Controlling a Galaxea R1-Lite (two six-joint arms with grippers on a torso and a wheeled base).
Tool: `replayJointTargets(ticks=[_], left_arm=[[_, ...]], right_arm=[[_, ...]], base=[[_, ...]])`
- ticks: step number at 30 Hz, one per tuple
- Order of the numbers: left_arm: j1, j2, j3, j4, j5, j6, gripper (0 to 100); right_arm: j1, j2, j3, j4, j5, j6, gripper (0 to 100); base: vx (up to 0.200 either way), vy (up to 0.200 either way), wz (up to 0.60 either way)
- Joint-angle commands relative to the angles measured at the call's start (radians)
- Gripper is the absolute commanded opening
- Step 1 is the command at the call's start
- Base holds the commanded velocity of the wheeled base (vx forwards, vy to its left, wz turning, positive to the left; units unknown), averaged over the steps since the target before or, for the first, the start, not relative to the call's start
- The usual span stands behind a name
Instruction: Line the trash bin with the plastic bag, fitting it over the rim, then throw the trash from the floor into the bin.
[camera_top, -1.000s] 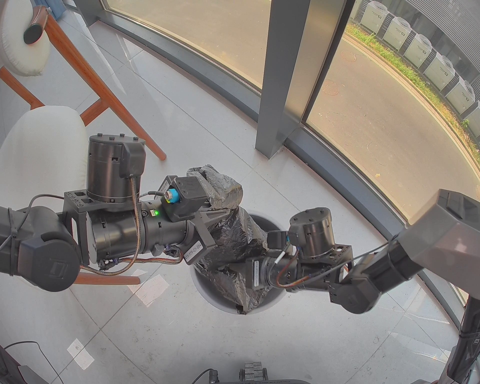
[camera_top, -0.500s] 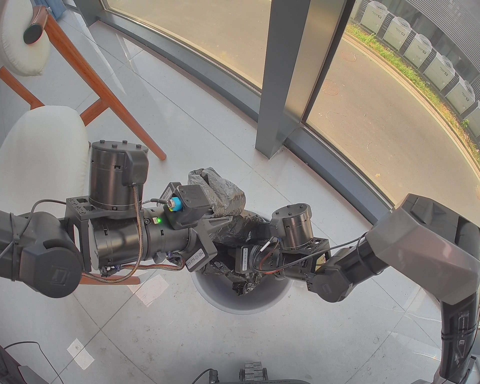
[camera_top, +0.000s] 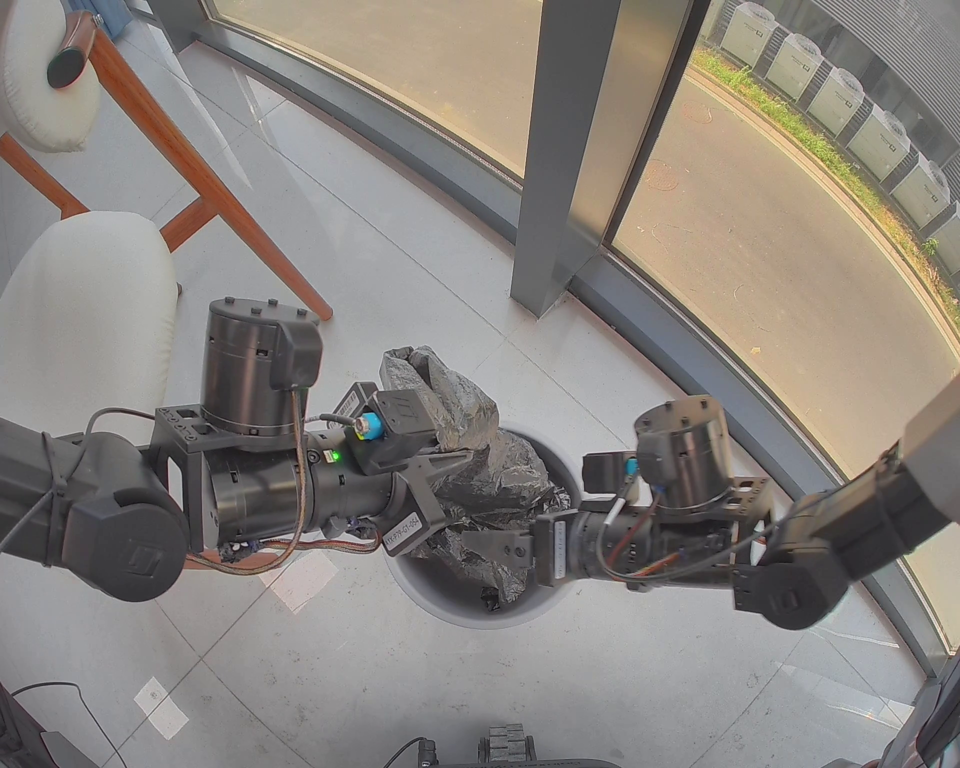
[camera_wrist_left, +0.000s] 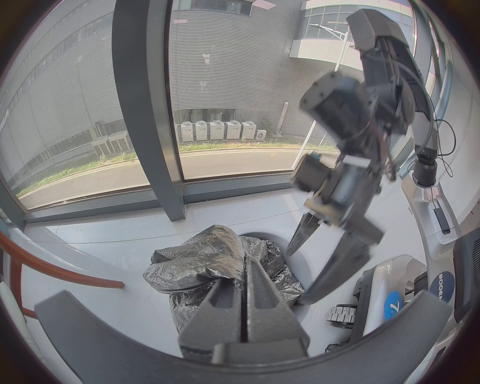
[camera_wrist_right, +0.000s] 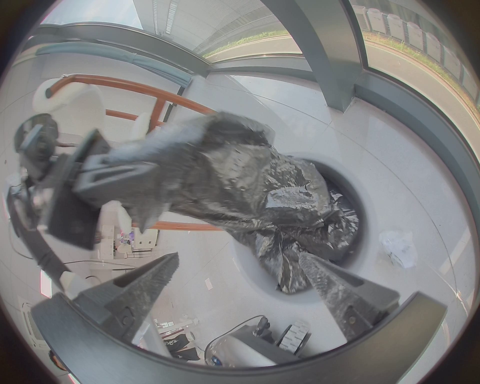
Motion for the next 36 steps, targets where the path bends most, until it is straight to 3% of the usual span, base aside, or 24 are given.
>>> replayJointTargets(ticks=[1,5,11,13,15,18,28,36], left_arm=[[-0.045,0.076,0.005,0.005,-0.008,0.045,0],[-0.136,0.078,0.014,0.016,-0.033,0.086,0],[-0.263,0.020,0.120,0.055,-0.045,0.120,0],[-0.286,-0.013,0.169,0.115,-0.056,0.177,0],[-0.288,-0.032,0.224,0.192,-0.097,0.320,0],[-0.286,-0.037,0.249,0.220,-0.122,0.427,0],[-0.284,-0.048,0.326,0.213,-0.117,0.425,0],[-0.272,-0.124,0.448,0.217,-0.116,0.405,0]], right_arm=[[-0.188,-0.249,0.110,0.082,0.040,-0.054,100],[-0.352,-0.272,-0.005,0.211,0.049,-0.108,100],[-0.408,-0.275,-0.144,0.338,0.075,-0.103,100],[-0.392,-0.272,-0.170,0.369,0.075,-0.103,100],[-0.314,-0.263,-0.169,0.427,0.072,-0.101,100],[-0.214,-0.223,-0.150,0.464,0.052,-0.101,100],[-0.066,-0.145,-0.154,0.460,0.018,-0.109,100],[-0.064,-0.077,-0.181,0.457,0.020,-0.103,100]], base=[[0.000,0.000,0.00],[0.000,0.000,0.00],[0.000,0.000,0.00],[0.000,0.000,0.00],[0.000,0.000,0.00],[0.000,0.000,0.00],[0.000,0.000,0.00],[0.000,0.000,0.00]])
